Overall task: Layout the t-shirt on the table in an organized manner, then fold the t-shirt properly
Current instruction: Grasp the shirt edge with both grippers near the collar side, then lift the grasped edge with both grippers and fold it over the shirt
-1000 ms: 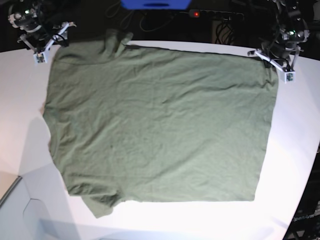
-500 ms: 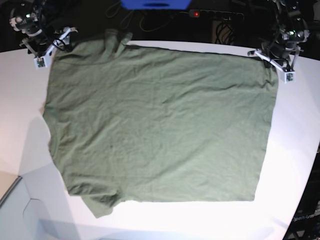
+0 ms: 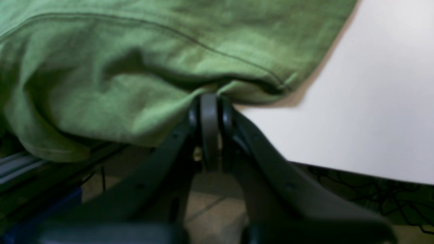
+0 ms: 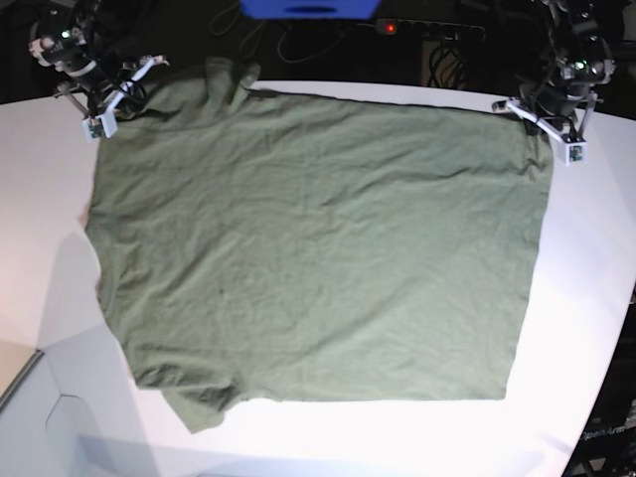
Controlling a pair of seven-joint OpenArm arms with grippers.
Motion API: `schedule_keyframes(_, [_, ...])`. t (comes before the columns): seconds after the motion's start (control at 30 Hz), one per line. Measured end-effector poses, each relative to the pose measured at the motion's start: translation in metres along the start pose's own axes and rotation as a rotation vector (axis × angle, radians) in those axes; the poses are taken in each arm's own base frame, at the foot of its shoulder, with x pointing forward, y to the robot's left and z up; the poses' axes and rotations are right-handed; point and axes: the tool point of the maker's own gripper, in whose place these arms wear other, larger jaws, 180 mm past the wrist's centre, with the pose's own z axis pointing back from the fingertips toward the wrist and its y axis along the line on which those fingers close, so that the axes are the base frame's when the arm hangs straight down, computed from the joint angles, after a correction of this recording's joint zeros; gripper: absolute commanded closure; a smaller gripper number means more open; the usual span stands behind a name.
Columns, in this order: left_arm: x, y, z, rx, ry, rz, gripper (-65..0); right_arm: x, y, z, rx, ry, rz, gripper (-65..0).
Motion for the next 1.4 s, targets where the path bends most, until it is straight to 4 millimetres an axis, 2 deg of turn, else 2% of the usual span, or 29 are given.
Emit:
schedule_keyframes(0.13, [0.011, -0.004, 0.006, -0.002, -0.028, -0.018, 0.0, 0.001, -0.003, 0.003, -0.012, 0.009, 0.004, 0.0])
schedule_keyframes(0.23, [0.024, -0.005, 0.013, 0.000, -0.066, -0.032, 0.0, 0.000, -0.018, 0.013, -0.073, 0.031, 0.026, 0.0])
schedule_keyframes(0.43, [0.050, -0.013, 0.027, -0.005, -0.141, -0.062, 0.0, 0.039, -0.023, 0.023, -0.104, -0.076, 0.061, 0.0])
schedule_keyframes(0.53, [0.057, -0.014, 0.030, -0.006, -0.165, -0.066, 0.0, 0.044, -0.034, 0.026, -0.135, -0.084, 0.052, 0.0])
schedule_keyframes(0.63, [0.057, -0.014, 0.030, -0.006, -0.161, -0.066, 0.0, 0.051, -0.040, 0.028, -0.148, -0.100, 0.065, 0.0])
schedule_keyframes(0.83, [0.073, -0.016, 0.028, -0.009, -0.201, -0.059, 0.0, 0.078, -0.049, 0.028, -0.168, -0.159, 0.080, 0.0])
schedule_keyframes(1.0, [0.083, -0.025, 0.026, -0.026, -0.226, -0.028, 0.0, 0.094, -0.051, 0.027, -0.174, -0.194, 0.083, 0.0])
schedule_keyframes(1.4, [0.107, -0.028, 0.025, -0.031, -0.283, -0.019, 0.0, 0.135, -0.050, 0.023, -0.170, -0.284, 0.096, 0.0])
